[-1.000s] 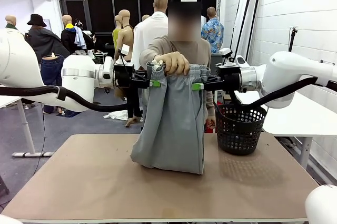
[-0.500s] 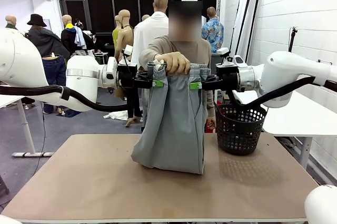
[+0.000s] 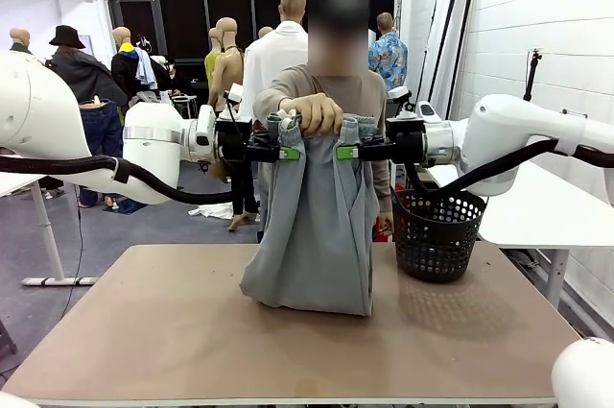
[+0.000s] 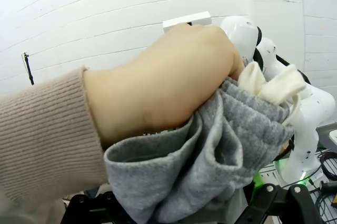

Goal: Fold the training pants.
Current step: Release the ends of the Training pants and then grab the overlapped ends.

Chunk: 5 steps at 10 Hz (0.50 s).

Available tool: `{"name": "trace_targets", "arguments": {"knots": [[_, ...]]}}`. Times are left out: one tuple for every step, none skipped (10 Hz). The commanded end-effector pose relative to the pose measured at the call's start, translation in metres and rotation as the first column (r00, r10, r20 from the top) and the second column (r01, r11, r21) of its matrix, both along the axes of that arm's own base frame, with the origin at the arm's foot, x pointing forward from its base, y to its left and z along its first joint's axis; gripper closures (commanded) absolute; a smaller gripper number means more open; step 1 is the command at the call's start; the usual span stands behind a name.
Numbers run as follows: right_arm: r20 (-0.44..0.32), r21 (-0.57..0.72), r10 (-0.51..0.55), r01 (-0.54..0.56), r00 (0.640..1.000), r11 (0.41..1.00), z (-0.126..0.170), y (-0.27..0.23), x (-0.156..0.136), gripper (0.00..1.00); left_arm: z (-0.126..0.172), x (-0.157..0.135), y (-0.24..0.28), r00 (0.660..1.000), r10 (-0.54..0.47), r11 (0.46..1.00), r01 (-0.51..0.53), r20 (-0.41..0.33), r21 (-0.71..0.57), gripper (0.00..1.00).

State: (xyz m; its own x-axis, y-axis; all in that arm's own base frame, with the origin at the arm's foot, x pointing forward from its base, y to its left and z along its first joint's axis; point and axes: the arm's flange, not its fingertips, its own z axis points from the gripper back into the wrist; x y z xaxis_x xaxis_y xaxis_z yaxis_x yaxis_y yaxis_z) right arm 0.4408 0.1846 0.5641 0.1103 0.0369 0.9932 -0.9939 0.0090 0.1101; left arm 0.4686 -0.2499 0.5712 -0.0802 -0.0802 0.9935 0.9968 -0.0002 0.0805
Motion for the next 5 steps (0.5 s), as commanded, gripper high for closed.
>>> {"name": "trace_targets", "arguments": {"knots": [[-0.026,-0.002,-0.007,0.007,1.000,1.000,0.0015,0.0142,0.0061,0.00,0.0040,0.0056,-0.0087,1.000,-0.006,1.000,0.007,0.001,-0.023,0.00],[-0.029,-0.004,-0.002,0.002,1.000,1.000,0.0010,0.0168,0.0056,0.00,0.0058,0.0069,-0.0092,1.000,0.006,1.000,-0.006,0.006,-0.028,0.00],[-0.028,-0.006,-0.002,0.002,1.000,1.000,0.0002,0.0181,0.0074,0.00,0.0059,0.0087,-0.0092,1.000,0.009,1.000,-0.008,0.007,-0.025,0.00],[-0.011,-0.004,-0.012,0.012,1.000,1.000,0.0016,0.0171,0.0067,0.00,0.0052,0.0092,-0.0102,1.000,0.016,1.000,-0.016,0.018,0.008,0.03],[0.014,0.007,-0.035,0.035,0.999,0.999,0.0044,0.0141,0.0077,0.20,0.0045,0.0086,-0.0081,0.999,0.033,0.999,-0.034,0.020,0.042,0.23]]}}
